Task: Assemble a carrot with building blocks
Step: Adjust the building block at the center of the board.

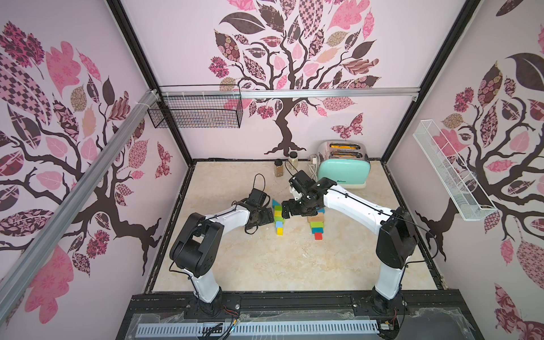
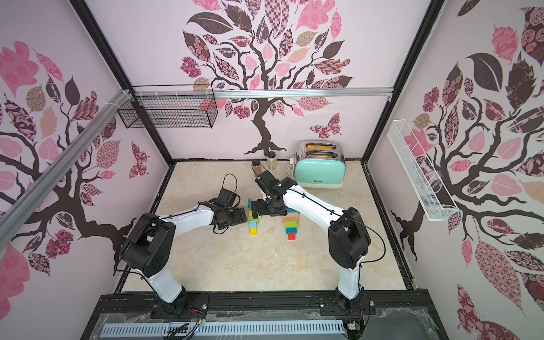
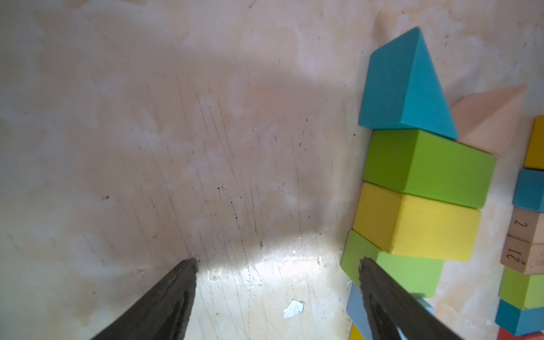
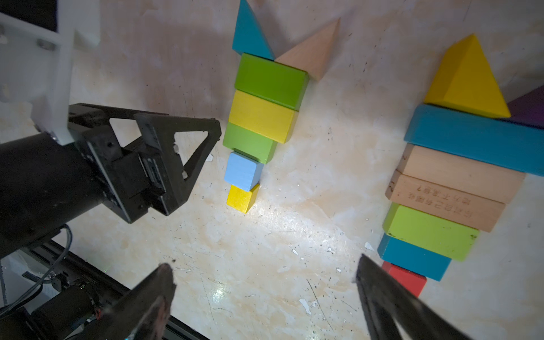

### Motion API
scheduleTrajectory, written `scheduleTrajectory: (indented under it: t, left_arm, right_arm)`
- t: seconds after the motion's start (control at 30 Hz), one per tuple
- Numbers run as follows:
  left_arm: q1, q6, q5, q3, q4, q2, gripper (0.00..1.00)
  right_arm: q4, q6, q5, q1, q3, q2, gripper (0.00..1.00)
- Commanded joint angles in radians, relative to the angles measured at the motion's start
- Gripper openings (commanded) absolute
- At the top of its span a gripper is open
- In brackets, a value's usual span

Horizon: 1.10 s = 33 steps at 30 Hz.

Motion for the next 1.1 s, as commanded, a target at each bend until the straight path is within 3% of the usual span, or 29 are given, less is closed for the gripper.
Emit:
scheduleTrajectory:
  t: [0.0, 0.7, 1.07]
  left_arm:
    - [0.001, 0.016, 0.039, 0.005, -0.012, 0.044, 0.90]
    - [0.001, 0.033, 0.053, 0.005, -0.024, 0.075, 0.90]
    - [0.001, 0.011, -0.029, -0.022, -0.086, 0.033, 0.89]
  right_arm:
    - [0.008, -0.006, -0.008, -0.005, -0.007, 0.012, 0.99]
    - [0.012, -0.011, -0.022, -0.015, -0.004, 0.028, 0.99]
    - [0.013, -0.012, -0.029, -0.015, -0.005, 0.034, 0.99]
